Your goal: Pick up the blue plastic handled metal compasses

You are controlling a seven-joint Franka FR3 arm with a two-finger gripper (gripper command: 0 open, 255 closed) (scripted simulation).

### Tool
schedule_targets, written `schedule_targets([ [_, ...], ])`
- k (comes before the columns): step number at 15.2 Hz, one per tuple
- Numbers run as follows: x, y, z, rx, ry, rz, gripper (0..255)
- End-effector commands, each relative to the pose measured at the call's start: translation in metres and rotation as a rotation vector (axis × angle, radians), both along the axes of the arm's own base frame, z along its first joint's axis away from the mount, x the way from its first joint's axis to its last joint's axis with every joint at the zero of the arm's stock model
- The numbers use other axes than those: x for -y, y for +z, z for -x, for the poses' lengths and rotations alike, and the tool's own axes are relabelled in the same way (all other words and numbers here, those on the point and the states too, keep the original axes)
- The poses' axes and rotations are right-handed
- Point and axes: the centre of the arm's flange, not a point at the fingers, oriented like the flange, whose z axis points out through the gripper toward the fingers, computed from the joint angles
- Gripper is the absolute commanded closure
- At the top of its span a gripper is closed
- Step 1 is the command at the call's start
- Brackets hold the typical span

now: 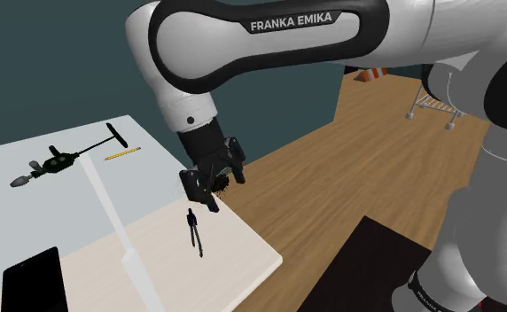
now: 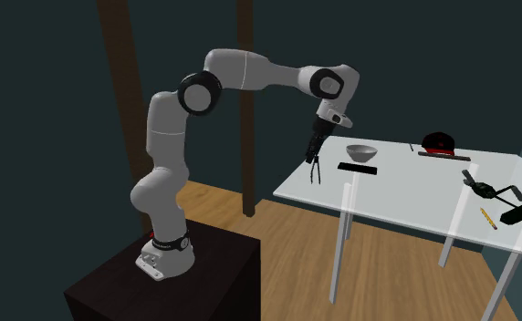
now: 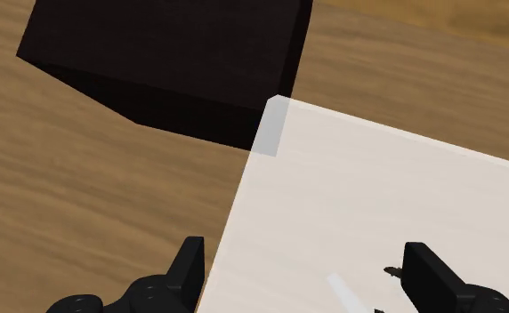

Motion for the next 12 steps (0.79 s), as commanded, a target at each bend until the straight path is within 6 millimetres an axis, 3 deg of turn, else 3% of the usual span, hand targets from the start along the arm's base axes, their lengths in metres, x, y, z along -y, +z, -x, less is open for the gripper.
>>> schedule_targets([
  [1,-0.028,-0.002,-0.005,-0.009,0.028,0.002,0],
  [5,-0.084,-0.006,-0.017,-0.027,0.084,0.006,0],
  [12,-0.084,-0.037,-0.017,-0.027,0.085,0.006,0],
])
